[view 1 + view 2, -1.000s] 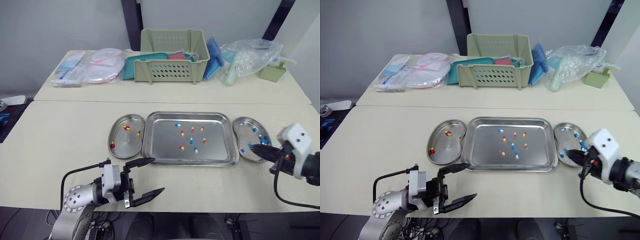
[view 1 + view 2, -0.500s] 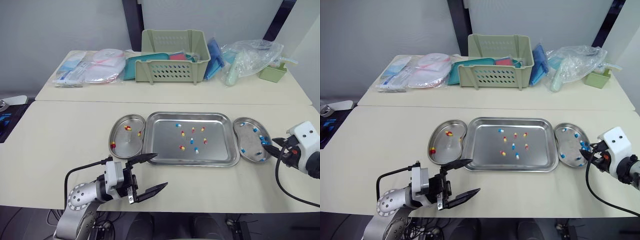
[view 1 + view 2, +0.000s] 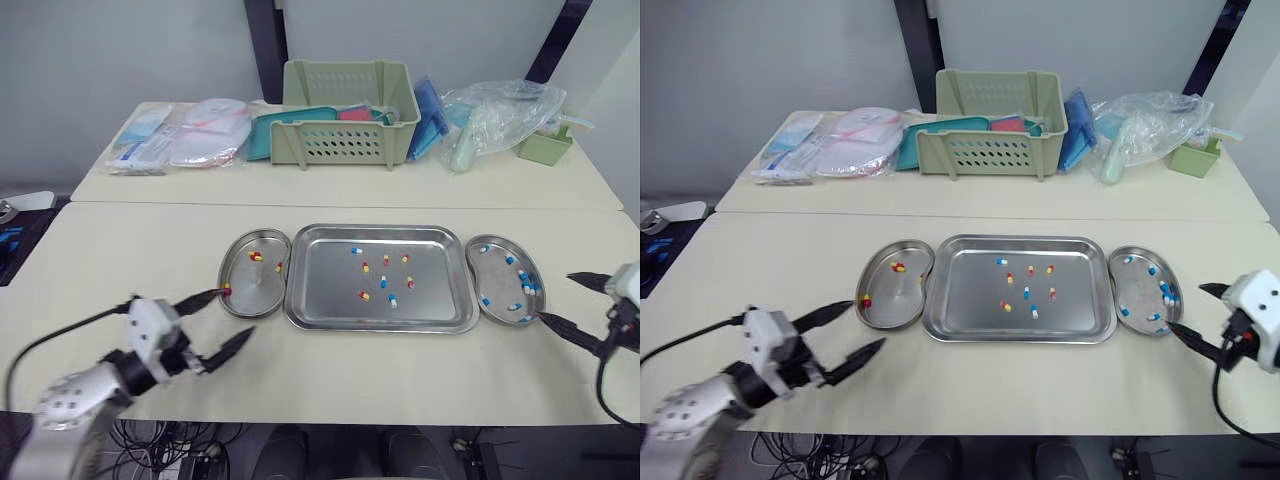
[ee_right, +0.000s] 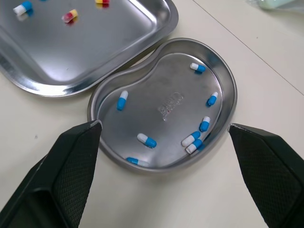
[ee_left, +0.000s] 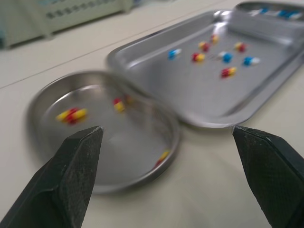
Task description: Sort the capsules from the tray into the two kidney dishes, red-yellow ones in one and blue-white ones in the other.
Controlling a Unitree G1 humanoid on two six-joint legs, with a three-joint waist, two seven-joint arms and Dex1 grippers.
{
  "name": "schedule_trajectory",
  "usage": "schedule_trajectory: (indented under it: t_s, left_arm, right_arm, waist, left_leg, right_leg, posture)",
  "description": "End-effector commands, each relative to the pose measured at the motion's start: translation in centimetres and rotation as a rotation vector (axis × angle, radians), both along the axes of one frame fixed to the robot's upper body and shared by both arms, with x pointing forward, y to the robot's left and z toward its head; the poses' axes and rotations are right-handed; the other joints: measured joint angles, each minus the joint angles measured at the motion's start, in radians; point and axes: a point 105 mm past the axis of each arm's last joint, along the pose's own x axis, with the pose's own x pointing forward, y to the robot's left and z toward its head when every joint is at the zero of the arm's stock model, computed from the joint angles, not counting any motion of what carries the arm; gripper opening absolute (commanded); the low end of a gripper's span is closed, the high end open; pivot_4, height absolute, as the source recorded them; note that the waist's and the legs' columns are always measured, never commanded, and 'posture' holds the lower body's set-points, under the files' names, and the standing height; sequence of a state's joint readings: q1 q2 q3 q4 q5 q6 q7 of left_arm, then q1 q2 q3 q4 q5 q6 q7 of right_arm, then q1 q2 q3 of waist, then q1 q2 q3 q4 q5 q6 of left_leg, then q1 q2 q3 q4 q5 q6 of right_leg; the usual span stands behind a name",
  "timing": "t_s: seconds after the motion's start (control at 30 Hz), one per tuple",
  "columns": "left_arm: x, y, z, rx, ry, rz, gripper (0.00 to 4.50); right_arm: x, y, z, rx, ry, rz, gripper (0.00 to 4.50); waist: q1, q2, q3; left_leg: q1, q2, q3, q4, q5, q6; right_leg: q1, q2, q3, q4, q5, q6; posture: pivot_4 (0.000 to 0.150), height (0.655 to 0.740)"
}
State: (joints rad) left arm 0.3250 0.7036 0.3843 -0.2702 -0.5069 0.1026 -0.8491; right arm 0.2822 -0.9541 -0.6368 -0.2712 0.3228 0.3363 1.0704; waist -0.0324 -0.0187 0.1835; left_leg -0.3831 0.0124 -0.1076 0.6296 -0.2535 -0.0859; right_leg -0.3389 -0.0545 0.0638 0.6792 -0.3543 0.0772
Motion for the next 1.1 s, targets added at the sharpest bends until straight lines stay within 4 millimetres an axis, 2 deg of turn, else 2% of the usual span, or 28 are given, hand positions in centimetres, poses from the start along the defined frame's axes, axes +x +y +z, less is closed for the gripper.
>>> schedule_trajectory:
  t_s: [0.03,0.17,0.23,0.4,0.7,0.8,0.93,1.1]
  left_arm:
    - [-0.5,4.7,0.4,0.063,0.018,0.121,4.50]
    - [-3.0,9.2,-1.8,0.117,0.156,0.205,4.50]
    - [-4.1,10.4,-2.5,0.121,0.188,0.241,4.50]
    - [-5.0,11.4,-3.2,0.120,0.186,0.278,4.50]
    - [-3.6,11.8,-2.6,0.118,0.157,0.259,4.50]
    - [-3.3,10.9,-2.9,0.113,0.172,0.226,4.50]
    - [-3.7,10.0,-3.1,0.096,0.182,0.211,4.50]
    - [-4.8,8.0,-2.6,0.084,0.180,0.167,4.50]
  right_arm:
    - [-1.0,-1.9,1.2,-0.060,0.003,0.049,4.49]
    - [-2.5,-4.4,0.4,-0.054,0.136,0.041,4.49]
    - [-3.0,-5.0,0.3,-0.029,0.175,0.028,4.49]
    - [-3.6,-5.1,-0.1,-0.014,0.185,0.025,4.49]
    - [-4.7,-4.5,-1.0,-0.037,0.181,0.043,4.49]
    - [-4.7,1.0,-1.1,0.049,0.091,0.179,4.49]
    - [-4.5,5.0,-1.6,0.117,0.004,0.243,4.49]
    - [-4.4,8.4,-2.4,0.198,-0.040,0.300,4.49]
  waist:
    - [0.000,0.000,0.000]
    - [-0.002,-0.001,0.000]
    - [-0.004,-0.001,0.000]
    - [-0.001,-0.001,0.001]
    - [0.000,-0.001,0.001]
    - [-0.003,-0.001,0.000]
    - [-0.009,-0.001,0.000]
    - [-0.005,-0.003,-0.001]
  left_leg:
    - [0.001,0.000,0.000,0.000,0.000,0.000]
    - [0.001,0.000,0.001,-0.001,0.000,0.000]
    - [0.001,0.000,0.001,-0.001,0.000,0.000]
    - [0.001,0.001,0.001,-0.001,0.000,0.000]
    - [0.001,0.001,0.001,-0.001,0.000,0.000]
    - [0.002,0.001,0.000,-0.002,0.000,0.000]
    - [0.002,0.001,0.001,-0.001,0.000,0.000]
    - [0.001,0.001,0.000,-0.001,0.000,0.000]
  right_leg:
    - [0.000,0.000,0.000,0.000,0.000,0.000]
    - [0.001,0.000,0.000,-0.001,0.000,0.000]
    - [0.000,0.000,0.001,-0.001,0.000,0.000]
    - [0.001,0.000,0.001,-0.001,0.000,0.000]
    - [0.001,0.000,0.000,-0.001,0.000,0.000]
    - [0.001,0.001,0.000,-0.001,0.000,0.000]
    - [0.001,0.000,0.000,0.000,0.000,0.000]
    - [0.001,0.000,0.000,0.000,0.000,0.000]
  posture:
    - [0.150,0.7400]
    - [0.150,0.7400]
    - [0.150,0.7400]
    - [0.150,0.7400]
    - [0.150,0.7400]
    - [0.150,0.7400]
    - [0.150,0.7400]
    - [0.150,0.7400]
